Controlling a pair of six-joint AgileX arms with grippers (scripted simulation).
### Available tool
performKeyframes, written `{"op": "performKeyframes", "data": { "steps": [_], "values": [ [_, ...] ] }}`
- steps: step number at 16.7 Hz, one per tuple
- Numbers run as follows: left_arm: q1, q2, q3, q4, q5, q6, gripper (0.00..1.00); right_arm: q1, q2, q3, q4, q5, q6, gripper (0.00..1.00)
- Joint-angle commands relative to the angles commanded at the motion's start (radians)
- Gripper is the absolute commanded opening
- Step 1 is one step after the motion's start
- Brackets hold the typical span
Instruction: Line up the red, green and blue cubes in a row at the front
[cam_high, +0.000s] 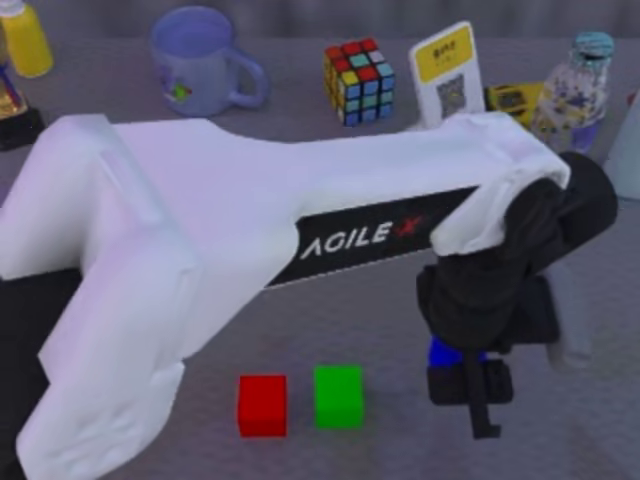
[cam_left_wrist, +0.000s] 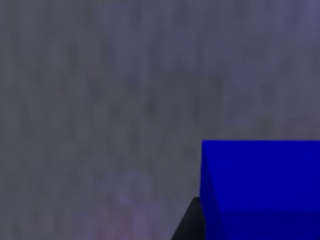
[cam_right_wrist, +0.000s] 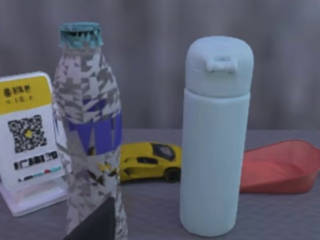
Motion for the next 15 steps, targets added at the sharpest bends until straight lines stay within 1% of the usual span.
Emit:
{"op": "performKeyframes", "data": {
  "steps": [3, 8, 15],
  "values": [
    [0.002, 0.022, -0.067, 0.089, 0.001, -0.005, 0.0, 0.0, 0.0, 0.0, 0.0, 0.0, 0.0, 1.0],
    [0.002, 0.025, -0.08, 0.104, 0.0, -0.006, 0.0, 0.0, 0.0, 0.0, 0.0, 0.0, 0.0, 1.0],
    [0.002, 0.025, -0.08, 0.104, 0.0, -0.006, 0.53, 0.0, 0.0, 0.0, 0.0, 0.0, 0.0, 1.0]
  ]
}}
